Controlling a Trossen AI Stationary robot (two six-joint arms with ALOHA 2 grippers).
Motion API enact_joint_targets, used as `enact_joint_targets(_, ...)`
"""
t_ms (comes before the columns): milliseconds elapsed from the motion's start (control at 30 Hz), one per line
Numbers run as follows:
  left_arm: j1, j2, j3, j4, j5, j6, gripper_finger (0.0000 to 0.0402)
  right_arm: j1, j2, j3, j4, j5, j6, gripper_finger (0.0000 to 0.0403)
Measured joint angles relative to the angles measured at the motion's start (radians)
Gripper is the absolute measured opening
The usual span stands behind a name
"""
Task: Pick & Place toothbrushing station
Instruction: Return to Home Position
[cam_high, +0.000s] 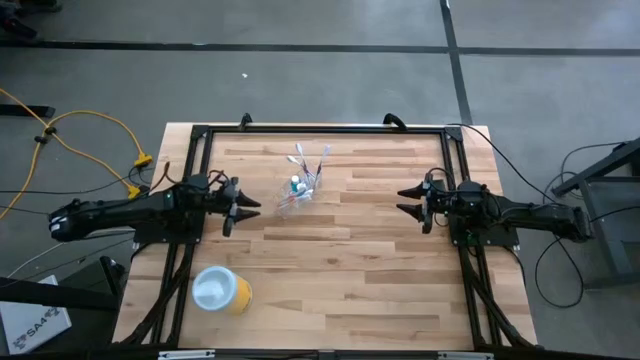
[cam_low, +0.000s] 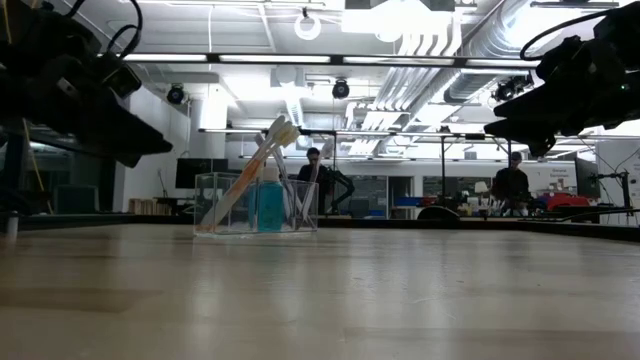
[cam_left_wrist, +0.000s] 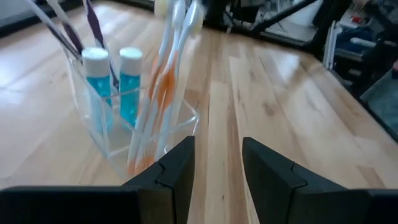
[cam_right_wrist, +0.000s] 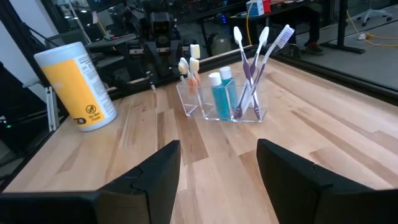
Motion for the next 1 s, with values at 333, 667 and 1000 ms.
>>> enact_joint_targets(333,-0.030,-0.212,-0.001,-0.073,-0.078,-0.004,0.0130,0.000,0.000,0.000,0.000,-0.001,0.000,0.0204)
enact_joint_targets(667,-0.144,-0.347,-0.003,-0.088,-0.284,0.060,0.0130,0.000,0.000,0.000,0.001,-0.001,0.000,0.0204)
enact_joint_targets(1000,-0.243,-0.320,-0.023,-0.057,-0.436,0.144,0.0130,0.000,0.002,0.000,0.002,0.000,0.000,0.0204)
